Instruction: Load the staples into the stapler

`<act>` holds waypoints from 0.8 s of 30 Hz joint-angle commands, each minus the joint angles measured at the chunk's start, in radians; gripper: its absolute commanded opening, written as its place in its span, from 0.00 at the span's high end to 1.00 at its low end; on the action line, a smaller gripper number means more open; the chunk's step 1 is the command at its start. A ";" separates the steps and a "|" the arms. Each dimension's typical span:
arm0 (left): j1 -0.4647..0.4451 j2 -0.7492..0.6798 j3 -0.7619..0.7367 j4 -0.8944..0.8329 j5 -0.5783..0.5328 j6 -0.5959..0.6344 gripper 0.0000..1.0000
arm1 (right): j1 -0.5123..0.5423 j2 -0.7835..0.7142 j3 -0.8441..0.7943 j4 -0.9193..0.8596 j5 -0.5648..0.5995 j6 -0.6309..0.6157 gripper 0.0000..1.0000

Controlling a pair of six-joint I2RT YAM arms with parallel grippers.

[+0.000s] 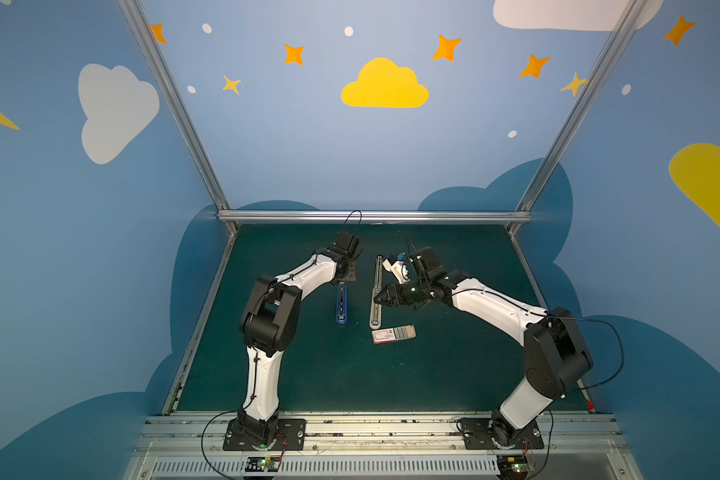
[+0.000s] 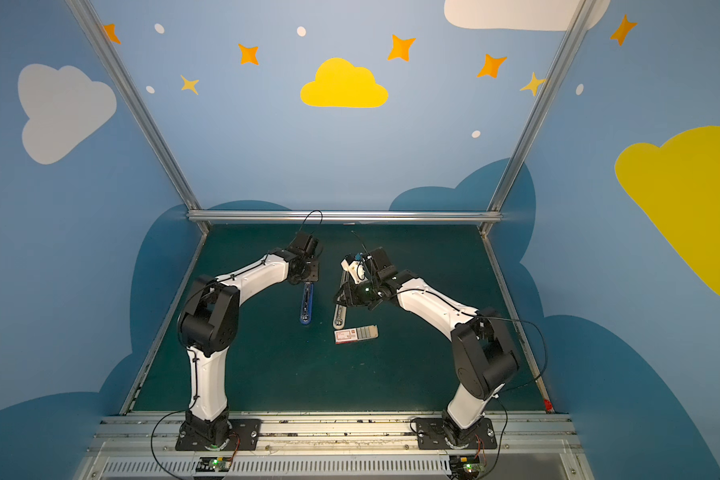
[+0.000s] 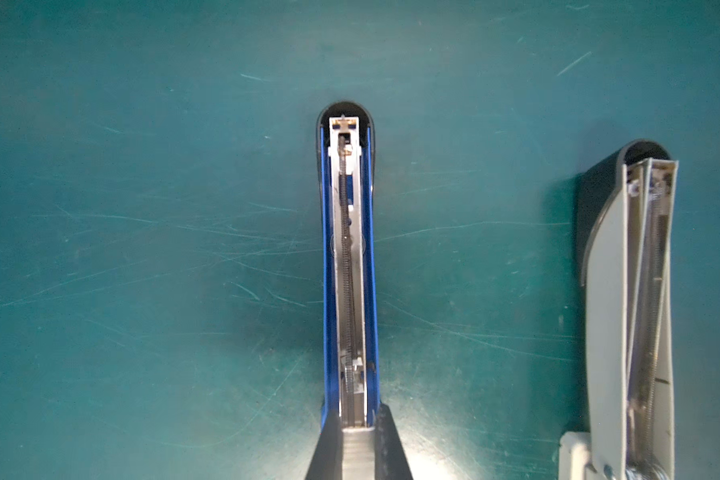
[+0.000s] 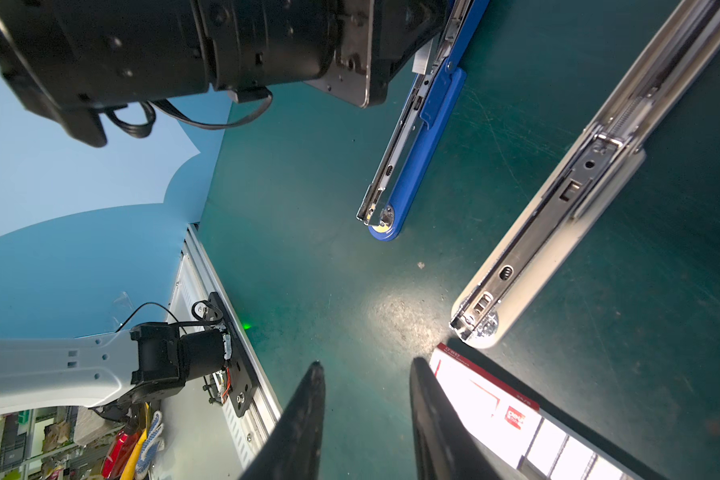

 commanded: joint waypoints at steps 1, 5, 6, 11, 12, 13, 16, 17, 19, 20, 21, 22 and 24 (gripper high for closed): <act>0.003 -0.010 0.001 -0.002 -0.007 -0.006 0.90 | -0.001 -0.002 0.000 0.002 -0.008 -0.007 0.65; 0.002 -0.002 -0.007 0.007 0.002 -0.016 0.90 | -0.002 -0.005 -0.003 0.001 -0.003 -0.007 0.65; 0.003 -0.002 -0.010 0.010 0.002 -0.016 0.90 | -0.002 -0.007 -0.003 -0.001 -0.003 -0.007 0.64; 0.002 0.001 -0.022 0.013 -0.006 -0.014 0.90 | -0.004 -0.009 -0.003 0.000 -0.003 -0.007 0.65; 0.003 0.000 -0.027 0.015 -0.011 -0.014 0.90 | -0.004 -0.009 -0.005 -0.002 -0.003 -0.007 0.65; 0.003 -0.002 -0.031 0.017 -0.014 -0.014 0.90 | -0.004 -0.007 -0.005 0.001 -0.004 -0.005 0.65; 0.002 -0.005 -0.038 0.018 -0.015 -0.011 0.90 | -0.004 -0.008 -0.006 0.001 -0.004 -0.003 0.65; 0.002 -0.003 -0.037 0.018 -0.013 -0.013 0.90 | -0.004 -0.009 -0.006 0.001 -0.003 -0.004 0.65; 0.002 -0.003 -0.041 0.022 -0.005 -0.015 0.90 | -0.004 -0.011 -0.006 0.001 -0.002 -0.004 0.65; 0.001 -0.002 -0.042 0.023 -0.003 -0.019 0.90 | -0.004 -0.012 -0.006 0.002 -0.001 -0.003 0.65; 0.001 -0.002 -0.045 0.025 -0.001 -0.021 0.90 | -0.004 -0.013 -0.008 0.002 0.000 -0.004 0.65; 0.001 -0.002 -0.048 0.027 0.000 -0.022 0.90 | -0.004 -0.013 -0.008 0.003 0.001 -0.004 0.65; -0.002 -0.002 -0.052 0.025 -0.005 -0.022 0.90 | -0.005 -0.013 -0.009 0.003 0.001 -0.003 0.65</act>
